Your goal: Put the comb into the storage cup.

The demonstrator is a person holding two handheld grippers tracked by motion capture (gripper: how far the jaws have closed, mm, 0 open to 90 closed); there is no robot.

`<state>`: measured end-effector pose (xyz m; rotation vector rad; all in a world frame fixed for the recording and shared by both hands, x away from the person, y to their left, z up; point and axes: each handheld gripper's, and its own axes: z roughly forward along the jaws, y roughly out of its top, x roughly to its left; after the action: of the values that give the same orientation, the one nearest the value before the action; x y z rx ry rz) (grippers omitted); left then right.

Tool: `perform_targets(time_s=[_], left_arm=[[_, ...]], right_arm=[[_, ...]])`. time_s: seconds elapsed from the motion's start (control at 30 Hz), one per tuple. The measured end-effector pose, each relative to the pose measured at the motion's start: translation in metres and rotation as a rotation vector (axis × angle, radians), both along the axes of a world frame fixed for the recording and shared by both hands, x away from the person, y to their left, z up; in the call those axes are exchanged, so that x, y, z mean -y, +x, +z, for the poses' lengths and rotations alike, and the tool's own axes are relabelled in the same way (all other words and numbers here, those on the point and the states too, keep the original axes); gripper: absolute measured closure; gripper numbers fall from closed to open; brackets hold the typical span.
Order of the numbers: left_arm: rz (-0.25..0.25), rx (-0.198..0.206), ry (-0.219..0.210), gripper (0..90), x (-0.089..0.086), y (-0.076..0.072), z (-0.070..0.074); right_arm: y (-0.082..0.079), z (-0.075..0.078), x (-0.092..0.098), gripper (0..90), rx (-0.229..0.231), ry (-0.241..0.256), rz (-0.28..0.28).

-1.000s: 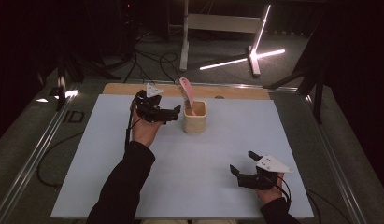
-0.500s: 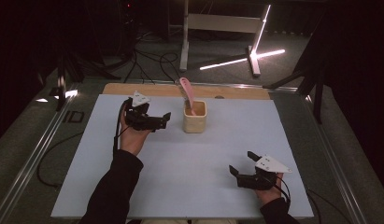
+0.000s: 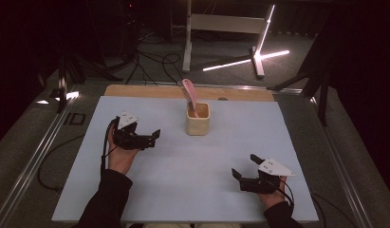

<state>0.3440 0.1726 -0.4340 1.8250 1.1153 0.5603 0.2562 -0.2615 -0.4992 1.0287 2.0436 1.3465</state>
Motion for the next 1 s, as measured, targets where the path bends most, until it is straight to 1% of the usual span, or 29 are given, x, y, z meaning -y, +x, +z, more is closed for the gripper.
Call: perform_targets(time_s=[0.03,0.07,0.13,0.2,0.23,0.27,0.3,0.33,0.37,0.47,0.5,0.6,0.63,0.7,0.77,0.83,0.87,0.9,0.93,1.0], left_arm=[[0.0,0.0,0.0,0.0,0.0,0.0,0.0],[-0.001,0.004,-0.008,0.0,-0.005,-0.005,-0.004],[-0.003,0.003,-0.02,0.0,-0.01,-0.01,-0.009],[-0.011,0.001,-0.013,0.0,-0.013,-0.016,-0.015],[-0.011,0.001,-0.013,0.0,-0.013,-0.016,-0.015],[-0.016,0.003,-0.008,0.0,-0.016,-0.022,-0.02],[-0.019,0.002,-0.01,0.0,-0.018,-0.025,-0.023],[-0.019,0.002,-0.01,0.0,-0.018,-0.025,-0.023],[-0.018,0.008,-0.014,0.0,-0.023,-0.03,-0.027],[-0.016,0.012,-0.015,0.0,-0.028,-0.034,-0.03],[-0.014,0.014,-0.009,0.0,-0.032,-0.037,-0.032],[-0.016,0.02,-0.004,0.0,-0.036,-0.04,-0.034],[-0.016,0.024,0.009,0.0,-0.039,-0.044,-0.037],[-0.015,0.027,0.005,0.0,-0.04,-0.046,-0.039],[-0.007,0.041,0.014,0.0,-0.044,-0.052,-0.046],[-0.002,0.046,0.016,0.0,-0.045,-0.054,-0.048],[0.001,0.055,0.029,0.0,-0.047,-0.058,-0.051],[0.001,0.055,0.029,0.0,-0.047,-0.058,-0.051],[-0.011,0.051,0.046,0.0,-0.048,-0.061,-0.054],[-0.015,0.053,0.05,0.0,-0.049,-0.063,-0.055]], right_arm=[[0.0,0.0,0.0,9.3,0.0,0.0,0.0],[0.0,0.0,0.0,9.3,0.0,0.001,0.0],[0.0,0.0,0.0,9.3,0.001,0.002,0.001],[0.0,0.0,-0.001,9.3,-0.001,0.004,0.0],[0.0,0.0,-0.001,9.3,-0.002,0.003,0.0],[0.0,0.0,-0.001,9.3,-0.002,0.001,-0.001],[0.0,0.0,-0.001,9.3,-0.003,0.001,0.0],[0.0,0.0,-0.001,9.3,-0.003,0.001,0.0],[0.0,0.0,-0.002,9.3,-0.003,0.001,0.001],[-0.001,0.0,-0.002,9.3,-0.001,0.003,0.003],[-0.001,0.0,-0.003,9.3,-0.001,0.002,0.003],[-0.001,0.0,-0.003,9.3,-0.001,0.005,0.002],[-0.001,0.001,-0.003,9.3,0.0,0.007,0.003],[-0.001,0.001,-0.002,9.3,0.001,0.009,0.0],[-0.001,0.001,-0.002,9.3,0.002,0.011,0.0],[-0.002,0.001,-0.001,9.2,0.002,0.013,0.0],[-0.002,0.002,-0.001,9.3,0.004,0.017,-0.001],[-0.002,0.002,-0.001,9.3,0.004,0.017,-0.001],[-0.002,0.002,-0.001,9.2,0.002,0.019,-0.004],[-0.002,0.002,0.0,9.3,0.002,0.02,-0.003]])
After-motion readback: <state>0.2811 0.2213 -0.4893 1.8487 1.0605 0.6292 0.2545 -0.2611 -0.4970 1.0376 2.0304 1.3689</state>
